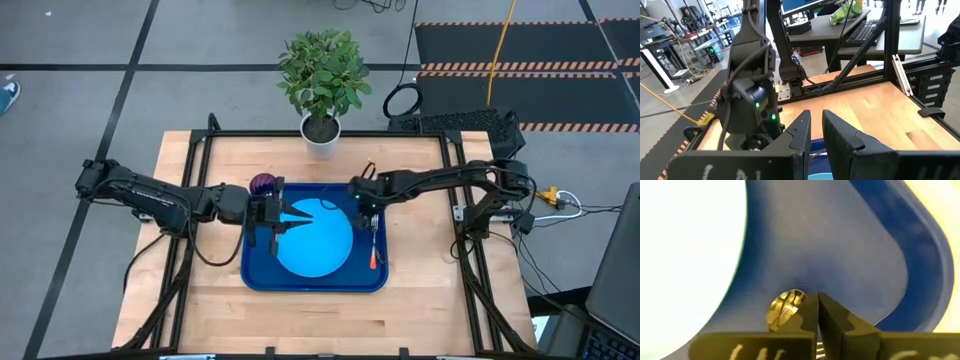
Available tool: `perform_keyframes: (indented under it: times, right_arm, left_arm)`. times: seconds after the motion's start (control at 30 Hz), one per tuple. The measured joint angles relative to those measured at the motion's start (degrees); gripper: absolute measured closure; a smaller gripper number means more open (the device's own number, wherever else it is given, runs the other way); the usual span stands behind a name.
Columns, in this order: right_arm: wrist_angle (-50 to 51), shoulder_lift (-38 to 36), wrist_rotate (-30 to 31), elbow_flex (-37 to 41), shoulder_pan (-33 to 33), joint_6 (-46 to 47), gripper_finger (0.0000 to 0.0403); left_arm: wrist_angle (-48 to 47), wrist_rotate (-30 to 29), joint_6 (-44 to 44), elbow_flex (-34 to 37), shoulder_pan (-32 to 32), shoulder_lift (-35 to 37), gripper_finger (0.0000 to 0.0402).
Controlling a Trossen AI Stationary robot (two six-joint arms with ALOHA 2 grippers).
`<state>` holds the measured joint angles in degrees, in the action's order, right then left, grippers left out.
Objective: Pick and place plate/cup/fork/spoon on tray
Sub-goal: Put the black spoon on the blue tray to the right of the light blue plate
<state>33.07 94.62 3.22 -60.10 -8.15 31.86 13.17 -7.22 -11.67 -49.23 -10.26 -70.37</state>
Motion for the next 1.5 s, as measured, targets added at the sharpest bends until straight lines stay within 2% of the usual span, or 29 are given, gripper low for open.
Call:
perform_keyframes:
  times: [0.3,0.47,0.6,0.87,1.0,1.1,1.33,1.5]
  right_arm:
    - [4.01,-4.55,0.22,0.12,1.87,-1.14,0.0403]
    - [4.02,-6.08,0.53,2.95,4.39,-1.63,0.0397]
    - [2.55,-6.06,4.54,5.61,5.72,-1.7,0.0386]
    - [-2.93,-6.04,4.11,8.11,6.66,-3.42,0.037]
    - [-3.77,-6.06,1.25,8.11,8.72,-4.96,0.0369]
    - [-4.34,-6.06,1.24,8.11,10.91,-5.91,0.0369]
    - [-8.18,-6.06,5.6,8.11,14.59,-10.86,0.0369]
    - [-6.88,-5.82,5.79,8.26,15.02,-11.38,0.0369]
  left_arm:
    - [-0.09,0.0,0.23,0.0,0.0,0.0,0.035]
    - [-0.1,0.02,0.27,0.0,0.0,0.0,0.035]
    - [-0.07,0.01,0.34,0.0,0.0,0.0,0.035]
    - [0.39,0.02,0.23,0.0,0.0,0.0,0.035]
    - [0.37,0.01,0.28,0.0,0.0,0.0,0.035]
    - [0.38,0.01,0.31,0.0,0.0,0.0,0.035]
    - [0.39,0.02,0.34,0.0,0.0,0.0,0.035]
    - [0.39,0.01,0.32,0.0,0.0,0.0,0.035]
